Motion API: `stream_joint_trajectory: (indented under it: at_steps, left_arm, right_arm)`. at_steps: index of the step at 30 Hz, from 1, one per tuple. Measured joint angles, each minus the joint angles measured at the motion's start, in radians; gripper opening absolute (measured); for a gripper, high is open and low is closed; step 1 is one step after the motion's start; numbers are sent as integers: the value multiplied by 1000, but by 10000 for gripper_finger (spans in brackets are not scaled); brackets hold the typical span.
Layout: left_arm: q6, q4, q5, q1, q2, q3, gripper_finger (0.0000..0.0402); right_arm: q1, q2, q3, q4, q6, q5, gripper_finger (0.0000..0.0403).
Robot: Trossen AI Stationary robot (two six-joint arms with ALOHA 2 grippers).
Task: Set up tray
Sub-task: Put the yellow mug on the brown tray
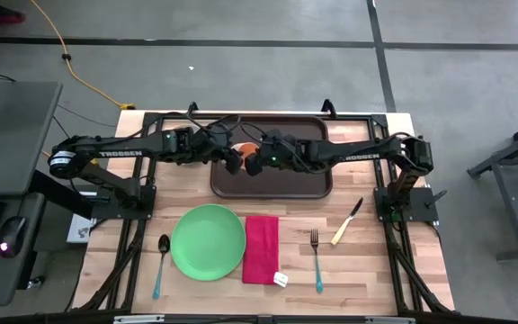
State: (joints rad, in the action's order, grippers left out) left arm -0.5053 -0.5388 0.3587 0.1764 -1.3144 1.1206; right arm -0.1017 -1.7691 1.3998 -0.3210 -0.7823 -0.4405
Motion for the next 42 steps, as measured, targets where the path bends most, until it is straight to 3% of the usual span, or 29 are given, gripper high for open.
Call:
stream_joint_trajectory:
  at_steps: [5,25,32,42]
  left_arm:
    - [0,5,12,0,0,0,282]
    - [13,-64,19,0,0,1,129]
    - [164,-80,-16,1,3,46,116]
    - [213,-216,44,1,4,141,117]
  right_arm:
    - [0,0,0,1,-5,-22,0]
    - [2,-58,0,80,-24,-32,0]
    - [3,-58,0,95,-11,-21,0]
    - [-1,-58,0,160,5,19,0]
